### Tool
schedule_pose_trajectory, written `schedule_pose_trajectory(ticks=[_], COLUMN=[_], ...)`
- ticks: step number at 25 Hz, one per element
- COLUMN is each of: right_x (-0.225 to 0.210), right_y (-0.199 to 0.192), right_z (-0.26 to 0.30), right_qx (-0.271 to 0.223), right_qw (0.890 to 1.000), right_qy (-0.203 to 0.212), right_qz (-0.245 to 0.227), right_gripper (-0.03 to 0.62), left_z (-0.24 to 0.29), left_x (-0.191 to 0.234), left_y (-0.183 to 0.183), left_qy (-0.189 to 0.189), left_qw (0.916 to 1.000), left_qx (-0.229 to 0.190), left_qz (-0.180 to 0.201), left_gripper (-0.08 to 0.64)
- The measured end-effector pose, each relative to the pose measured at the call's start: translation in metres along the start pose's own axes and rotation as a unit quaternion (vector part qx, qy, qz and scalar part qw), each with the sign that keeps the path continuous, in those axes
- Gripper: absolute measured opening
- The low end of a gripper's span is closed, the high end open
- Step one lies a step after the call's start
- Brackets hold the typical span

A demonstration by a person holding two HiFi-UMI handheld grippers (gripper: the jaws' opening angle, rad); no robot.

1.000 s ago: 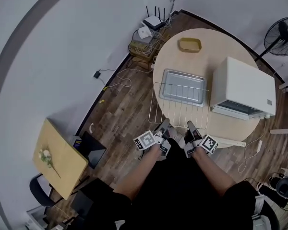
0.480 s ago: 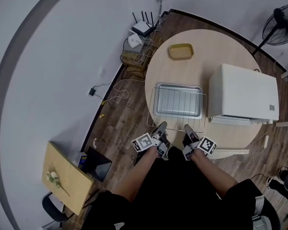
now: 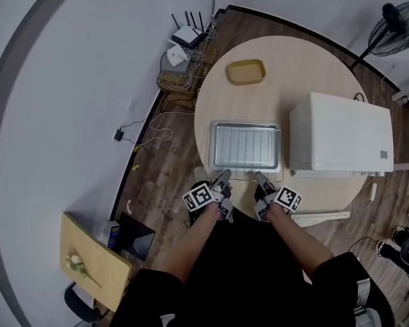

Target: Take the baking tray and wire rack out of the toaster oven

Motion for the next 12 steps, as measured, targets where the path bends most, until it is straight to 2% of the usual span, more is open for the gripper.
schedule_pose_trajectory(ticks=[4, 12], right_x=[-0.007, -0.015], right_y=[0.005, 0.016], right_z=[0.009, 0.024], right_qx=[0.007, 0.009], right_qw=[1.000, 0.999], right_qy=[-0.015, -0.042], right_qz=[0.021, 0.016], right_gripper=[0.006, 0.006], left_z=[0.012, 0.033], left_x=[0.006, 0.016], left_y=[0.007, 0.020], left_qy=[0.011, 0.026], left_qw=[0.9998, 0.9987], left_qx=[0.011, 0.031], left_qz=[-0.010, -0.031], left_gripper=[0.021, 0.021])
Point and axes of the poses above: the fingertips, and each gripper's own axes: z forward along the fingers, x to its left, y out of its top, the point moved 10 cm from there along -z, backward along the fingers, and after that the axes turned 13 degrees about -z, right-handed, at the moved point
